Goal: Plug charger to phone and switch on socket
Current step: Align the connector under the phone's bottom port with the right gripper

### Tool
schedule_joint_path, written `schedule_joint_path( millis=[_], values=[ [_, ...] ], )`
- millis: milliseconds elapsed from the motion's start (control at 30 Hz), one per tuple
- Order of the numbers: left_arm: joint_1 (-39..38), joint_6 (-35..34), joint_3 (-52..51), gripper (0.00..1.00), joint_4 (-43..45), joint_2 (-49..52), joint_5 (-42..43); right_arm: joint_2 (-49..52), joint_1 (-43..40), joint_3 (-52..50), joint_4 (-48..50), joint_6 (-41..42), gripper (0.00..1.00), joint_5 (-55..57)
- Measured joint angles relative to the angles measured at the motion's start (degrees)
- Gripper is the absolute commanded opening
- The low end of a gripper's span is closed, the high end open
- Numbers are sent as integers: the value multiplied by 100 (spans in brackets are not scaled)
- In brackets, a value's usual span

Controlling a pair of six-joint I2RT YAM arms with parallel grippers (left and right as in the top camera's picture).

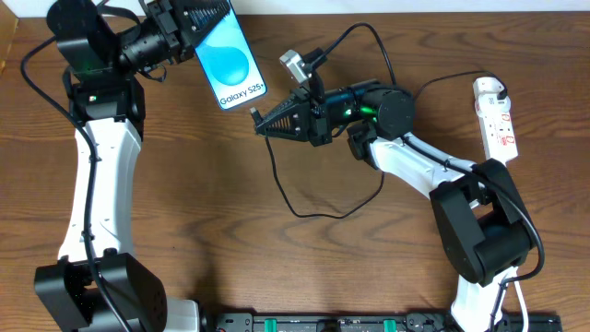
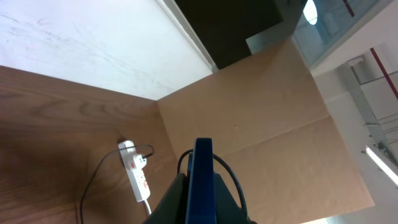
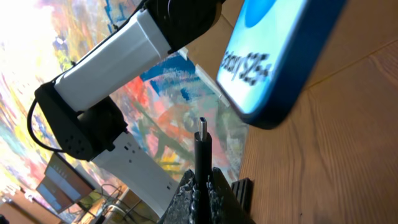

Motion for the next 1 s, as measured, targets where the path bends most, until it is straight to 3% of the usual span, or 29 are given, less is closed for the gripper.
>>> schedule_joint_path(
  millis=[1000],
  values=[
    [-133, 17, 0, 7, 0, 0, -24, 0, -15, 0, -424, -125, 1, 120]
  ],
)
